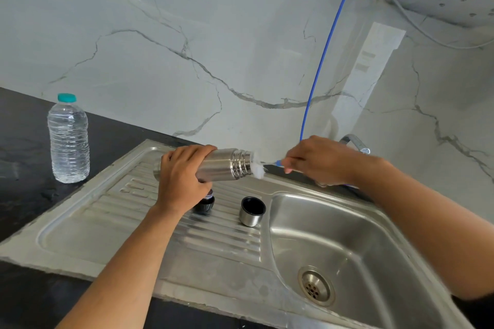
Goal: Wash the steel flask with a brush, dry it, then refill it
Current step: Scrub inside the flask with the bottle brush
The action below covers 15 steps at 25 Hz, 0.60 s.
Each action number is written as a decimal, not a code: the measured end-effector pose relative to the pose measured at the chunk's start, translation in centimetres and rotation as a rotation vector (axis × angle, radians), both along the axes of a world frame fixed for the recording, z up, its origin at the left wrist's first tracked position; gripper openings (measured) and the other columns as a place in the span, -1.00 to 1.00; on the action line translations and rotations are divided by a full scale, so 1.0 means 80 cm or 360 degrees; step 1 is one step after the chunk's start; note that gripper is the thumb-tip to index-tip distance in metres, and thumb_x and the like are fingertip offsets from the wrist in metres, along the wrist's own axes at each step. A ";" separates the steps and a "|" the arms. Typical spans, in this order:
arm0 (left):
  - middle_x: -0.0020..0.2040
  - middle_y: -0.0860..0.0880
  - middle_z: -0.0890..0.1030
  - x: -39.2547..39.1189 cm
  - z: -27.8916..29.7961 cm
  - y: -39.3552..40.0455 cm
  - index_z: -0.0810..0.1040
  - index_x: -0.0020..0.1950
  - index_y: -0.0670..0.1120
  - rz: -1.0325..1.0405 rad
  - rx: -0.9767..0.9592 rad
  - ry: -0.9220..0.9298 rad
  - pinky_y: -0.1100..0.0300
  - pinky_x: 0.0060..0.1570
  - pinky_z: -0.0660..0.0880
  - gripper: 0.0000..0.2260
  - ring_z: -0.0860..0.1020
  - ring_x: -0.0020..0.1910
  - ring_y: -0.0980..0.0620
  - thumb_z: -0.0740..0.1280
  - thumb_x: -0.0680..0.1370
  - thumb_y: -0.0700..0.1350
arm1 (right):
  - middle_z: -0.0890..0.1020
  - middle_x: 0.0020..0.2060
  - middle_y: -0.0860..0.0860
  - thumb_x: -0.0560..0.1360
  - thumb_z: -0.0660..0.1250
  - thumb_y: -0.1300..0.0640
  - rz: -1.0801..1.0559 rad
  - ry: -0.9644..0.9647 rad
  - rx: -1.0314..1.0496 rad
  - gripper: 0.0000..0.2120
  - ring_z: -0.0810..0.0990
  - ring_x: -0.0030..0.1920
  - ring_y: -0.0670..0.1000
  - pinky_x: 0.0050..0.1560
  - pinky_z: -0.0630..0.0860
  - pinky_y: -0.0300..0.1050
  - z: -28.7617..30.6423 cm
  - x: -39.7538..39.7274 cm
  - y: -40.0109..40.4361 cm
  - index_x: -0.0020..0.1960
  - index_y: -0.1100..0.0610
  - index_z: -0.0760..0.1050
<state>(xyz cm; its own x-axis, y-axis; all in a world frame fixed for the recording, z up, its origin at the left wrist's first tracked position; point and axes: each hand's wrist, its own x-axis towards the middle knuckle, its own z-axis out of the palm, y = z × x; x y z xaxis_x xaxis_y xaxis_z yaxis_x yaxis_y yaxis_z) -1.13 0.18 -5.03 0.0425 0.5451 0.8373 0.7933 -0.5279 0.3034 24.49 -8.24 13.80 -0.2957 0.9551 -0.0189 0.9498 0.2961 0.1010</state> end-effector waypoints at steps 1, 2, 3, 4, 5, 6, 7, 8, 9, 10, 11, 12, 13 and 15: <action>0.17 0.06 0.64 0.000 -0.001 0.000 0.59 0.33 0.02 0.0006 -0.0013 -0.0013 -0.01 0.18 0.37 -0.30 0.56 0.14 -0.04 0.53 0.18 -0.22 | 0.50 -0.32 -0.15 0.69 0.15 -0.15 -0.0041 0.0083 -0.0083 -0.63 0.52 -0.19 -0.17 -0.18 0.33 -0.21 0.006 0.009 -0.005 -0.09 -0.04 0.65; 0.17 0.07 0.64 0.001 -0.002 0.000 0.59 0.32 0.02 0.0012 -0.0017 -0.0027 -0.01 0.18 0.36 -0.30 0.56 0.14 -0.04 0.53 0.17 -0.23 | 0.49 -0.32 -0.15 0.69 0.16 -0.14 -0.0062 0.0120 -0.0134 -0.62 0.50 -0.21 -0.19 -0.19 0.33 -0.21 0.008 0.011 -0.008 -0.11 -0.04 0.67; 0.16 0.07 0.64 0.004 -0.002 -0.002 0.59 0.32 0.02 0.0008 -0.0010 -0.0038 0.00 0.19 0.36 -0.30 0.56 0.13 -0.03 0.53 0.17 -0.23 | 0.48 -0.31 -0.15 0.69 0.16 -0.13 -0.0074 0.0130 -0.0169 -0.60 0.49 -0.23 -0.18 -0.19 0.33 -0.20 0.007 0.009 -0.007 -0.13 -0.04 0.67; 0.16 0.07 0.64 0.008 -0.001 -0.003 0.59 0.31 0.02 -0.0010 0.0001 -0.0041 0.00 0.19 0.36 -0.31 0.56 0.13 -0.03 0.52 0.17 -0.24 | 0.47 -0.29 -0.15 0.70 0.16 -0.12 -0.0083 0.0146 -0.0189 -0.59 0.48 -0.23 -0.18 -0.17 0.34 -0.19 0.003 0.002 -0.005 -0.15 -0.02 0.68; 0.15 0.06 0.64 0.011 -0.001 -0.005 0.60 0.30 0.01 -0.0033 0.0019 -0.0038 -0.01 0.19 0.37 -0.32 0.56 0.13 -0.04 0.52 0.18 -0.24 | 0.46 -0.26 -0.15 0.70 0.15 -0.11 -0.0070 0.0159 -0.0200 -0.57 0.49 -0.22 -0.15 -0.15 0.35 -0.19 -0.005 -0.006 0.000 -0.15 0.00 0.68; 0.15 0.06 0.64 0.015 0.000 -0.007 0.60 0.30 0.01 -0.0052 0.0038 -0.0034 -0.02 0.20 0.37 -0.33 0.56 0.13 -0.04 0.52 0.18 -0.24 | 0.47 -0.25 -0.13 0.70 0.14 -0.11 -0.0052 0.0171 -0.0213 -0.55 0.51 -0.20 -0.10 -0.12 0.38 -0.17 -0.013 -0.015 0.003 -0.15 0.02 0.69; 0.15 0.06 0.64 0.016 0.002 -0.008 0.61 0.30 0.01 -0.0060 0.0048 -0.0027 -0.03 0.20 0.37 -0.34 0.56 0.14 -0.04 0.51 0.18 -0.24 | 0.49 -0.26 -0.09 0.71 0.14 -0.11 -0.0032 0.0176 -0.0218 -0.54 0.53 -0.18 -0.04 -0.09 0.41 -0.12 -0.021 -0.021 0.008 -0.14 0.05 0.70; 0.15 0.07 0.64 0.016 0.003 -0.008 0.61 0.29 0.01 -0.0058 0.0049 -0.0019 -0.03 0.20 0.38 -0.33 0.56 0.14 -0.04 0.51 0.18 -0.25 | 0.51 -0.28 -0.04 0.70 0.13 -0.13 -0.0027 0.0177 -0.0199 -0.53 0.55 -0.18 0.03 -0.09 0.42 -0.08 -0.027 -0.026 0.011 -0.11 0.06 0.70; 0.15 0.07 0.64 0.014 0.003 -0.008 0.60 0.30 0.02 -0.0043 0.0048 -0.0013 -0.03 0.20 0.38 -0.33 0.56 0.14 -0.04 0.51 0.18 -0.25 | 0.54 -0.28 -0.01 0.70 0.11 -0.16 -0.0030 0.0126 -0.0098 -0.54 0.57 -0.16 0.08 -0.11 0.43 -0.05 -0.033 -0.028 0.012 -0.06 0.06 0.68; 0.15 0.07 0.64 0.011 0.002 -0.006 0.60 0.30 0.03 -0.0025 0.0038 -0.0024 -0.04 0.19 0.38 -0.33 0.56 0.13 -0.04 0.51 0.18 -0.25 | 0.57 -0.24 0.01 0.69 0.10 -0.19 -0.0014 -0.0019 0.0120 -0.57 0.60 -0.12 0.13 -0.15 0.41 -0.04 -0.040 -0.026 0.013 0.00 0.04 0.63; 0.14 0.07 0.64 0.009 0.000 -0.006 0.59 0.30 0.03 -0.0010 0.0012 -0.0058 -0.05 0.18 0.39 -0.32 0.56 0.12 -0.04 0.52 0.18 -0.25 | 0.59 -0.19 0.01 0.68 0.11 -0.19 0.0039 -0.0267 0.0483 -0.62 0.62 -0.11 0.16 -0.20 0.38 -0.04 -0.045 -0.023 0.011 0.05 0.03 0.59; 0.14 0.07 0.64 0.009 0.000 -0.004 0.58 0.31 0.03 -0.0008 -0.0024 -0.0114 -0.06 0.16 0.41 -0.32 0.57 0.12 -0.04 0.53 0.19 -0.24 | 0.60 -0.21 0.00 0.66 0.17 -0.15 0.0163 -0.0535 0.0838 -0.69 0.62 -0.17 0.15 -0.26 0.32 -0.06 -0.050 -0.022 0.009 0.03 0.04 0.57; 0.13 0.06 0.64 0.009 0.000 -0.003 0.57 0.31 0.02 -0.0018 -0.0053 -0.0182 -0.08 0.15 0.42 -0.32 0.57 0.11 -0.05 0.54 0.19 -0.25 | 0.57 -0.27 -0.01 0.62 0.28 -0.06 0.0311 -0.0700 0.1084 -0.79 0.59 -0.27 0.13 -0.31 0.26 -0.09 -0.056 -0.020 0.009 -0.04 0.06 0.57; 0.12 0.07 0.63 0.012 0.000 -0.004 0.57 0.30 0.01 -0.0045 -0.0083 -0.0262 -0.09 0.14 0.43 -0.32 0.57 0.10 -0.04 0.54 0.18 -0.25 | 0.51 -0.35 -0.01 0.53 0.43 0.10 0.0504 -0.0678 0.1292 -0.88 0.49 -0.40 0.11 -0.38 0.19 -0.10 -0.058 -0.022 0.004 -0.16 0.08 0.56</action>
<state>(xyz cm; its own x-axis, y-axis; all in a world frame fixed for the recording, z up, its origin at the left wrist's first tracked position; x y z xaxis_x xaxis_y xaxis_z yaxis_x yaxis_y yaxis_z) -0.16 -0.13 -5.04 -0.0772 0.5883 0.8049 0.7156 -0.5294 0.4556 22.69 -7.88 9.16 -0.6623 0.6020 0.4461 0.6747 0.2202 0.7045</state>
